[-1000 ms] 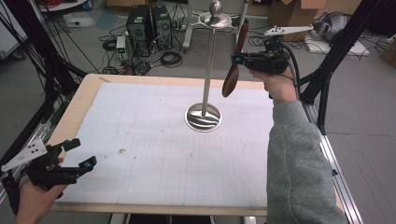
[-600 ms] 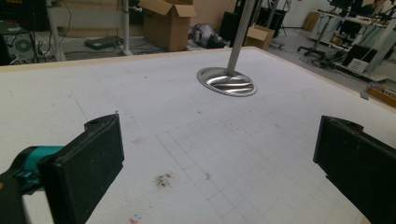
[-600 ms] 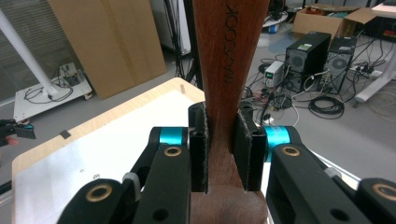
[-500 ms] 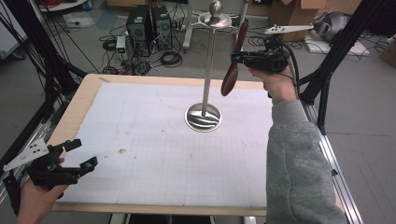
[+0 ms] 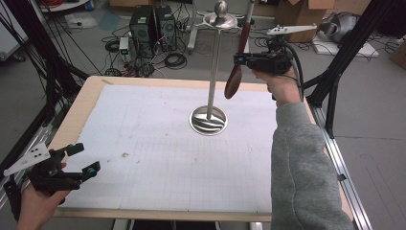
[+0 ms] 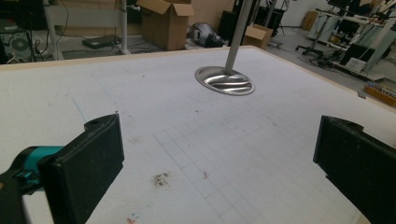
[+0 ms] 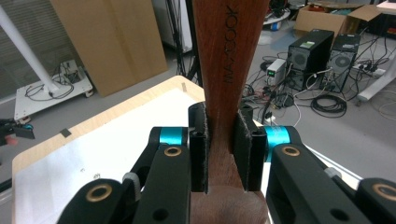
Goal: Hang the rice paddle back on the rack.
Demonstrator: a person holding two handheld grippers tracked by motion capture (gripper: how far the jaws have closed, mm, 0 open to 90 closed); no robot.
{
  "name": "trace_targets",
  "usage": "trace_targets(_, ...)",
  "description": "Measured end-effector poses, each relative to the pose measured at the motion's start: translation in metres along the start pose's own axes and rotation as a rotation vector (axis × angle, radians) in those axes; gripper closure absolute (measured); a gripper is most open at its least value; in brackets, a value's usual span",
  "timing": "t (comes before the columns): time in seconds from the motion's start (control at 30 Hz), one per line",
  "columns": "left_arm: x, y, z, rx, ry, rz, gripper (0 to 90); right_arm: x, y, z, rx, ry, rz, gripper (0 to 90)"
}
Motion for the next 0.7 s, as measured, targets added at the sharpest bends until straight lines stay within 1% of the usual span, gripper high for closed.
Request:
trace_targets(0.1, 0.001, 0.000, -0.001, 0.002, 0.001, -0.001, 2.2, 0.001, -0.001, 0.001, -0.005, 0.003, -0.003, 77.6)
trace_targets(0.27, 0.000, 0.000, -0.001, 0.002, 0.002, -0.005, 2.2, 0.003, -0.002, 0.000, 0.004, 0.006, -0.007, 77.6)
trace_targets(0.47, -0.001, 0.001, 0.001, -0.006, -0.001, -0.004, 2.2, 0.006, -0.003, 0.000, 0.006, 0.002, -0.005, 77.6)
trace_targets(0.7, -0.001, 0.002, 0.002, -0.004, 0.001, -0.001, 2.2, 0.011, -0.003, 0.001, 0.004, -0.001, -0.002, 77.5)
Point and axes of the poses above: each handheld gripper's, and its own axes: x roughly forward along the jaws, y roughly out of its underside, z roughly to its left, the point moved 3 cm from there along x, roughly forward along the jaws, and after that the axes turned 4 degrees about x, right-handed, at the moved point
